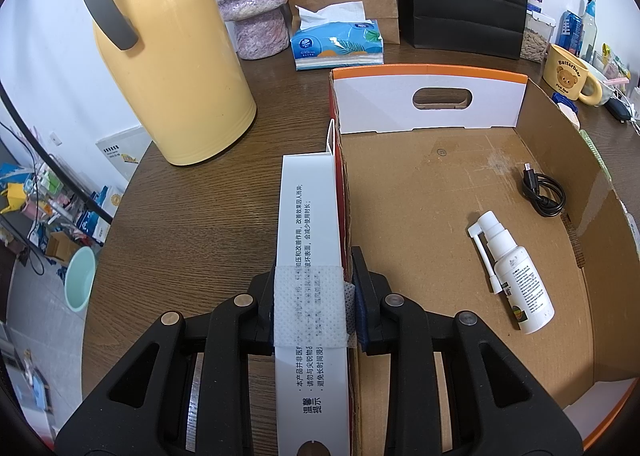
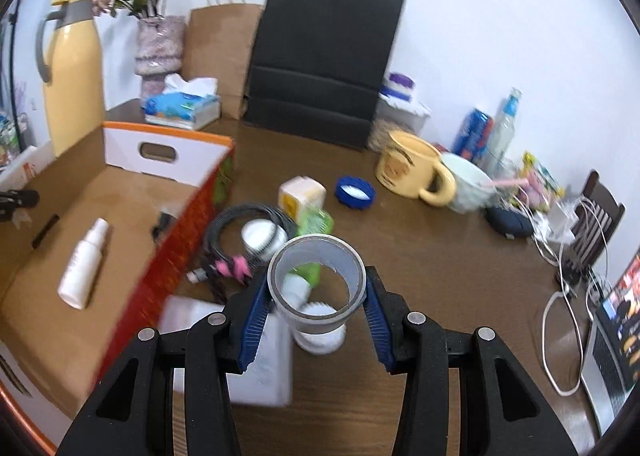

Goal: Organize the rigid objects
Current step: 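Carry the grey tape roll into the orange box and open the right tool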

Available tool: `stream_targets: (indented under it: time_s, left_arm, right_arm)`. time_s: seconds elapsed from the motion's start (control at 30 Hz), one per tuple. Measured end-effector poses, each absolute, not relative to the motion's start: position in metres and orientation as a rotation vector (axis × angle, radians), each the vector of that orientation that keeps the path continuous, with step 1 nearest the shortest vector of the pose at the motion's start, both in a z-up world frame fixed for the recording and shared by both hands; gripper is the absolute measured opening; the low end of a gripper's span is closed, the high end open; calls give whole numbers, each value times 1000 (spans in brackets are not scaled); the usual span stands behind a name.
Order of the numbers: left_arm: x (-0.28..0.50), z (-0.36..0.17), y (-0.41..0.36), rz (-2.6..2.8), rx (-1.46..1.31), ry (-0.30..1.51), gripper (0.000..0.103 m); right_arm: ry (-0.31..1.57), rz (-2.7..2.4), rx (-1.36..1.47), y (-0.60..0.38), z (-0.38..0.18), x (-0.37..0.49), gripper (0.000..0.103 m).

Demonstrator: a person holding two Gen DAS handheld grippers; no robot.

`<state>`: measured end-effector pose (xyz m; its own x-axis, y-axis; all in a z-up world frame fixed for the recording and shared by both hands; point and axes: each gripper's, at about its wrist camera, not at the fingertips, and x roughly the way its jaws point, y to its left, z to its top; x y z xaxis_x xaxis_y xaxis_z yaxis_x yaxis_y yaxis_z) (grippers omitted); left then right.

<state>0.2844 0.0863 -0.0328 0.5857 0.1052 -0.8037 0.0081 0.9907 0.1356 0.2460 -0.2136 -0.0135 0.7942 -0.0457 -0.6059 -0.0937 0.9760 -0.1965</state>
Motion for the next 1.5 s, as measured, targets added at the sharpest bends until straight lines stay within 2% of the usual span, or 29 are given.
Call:
stream_targets:
  time_s: [0.57,1.5]
  left_arm:
    - [285,-34,84,50,142,944,24]
    - [285,-34,85,41,144,943,24]
  right_arm:
    - [629,184,-279,-129,6,273,50]
    - [726,377,-374,-79,-20,295,50]
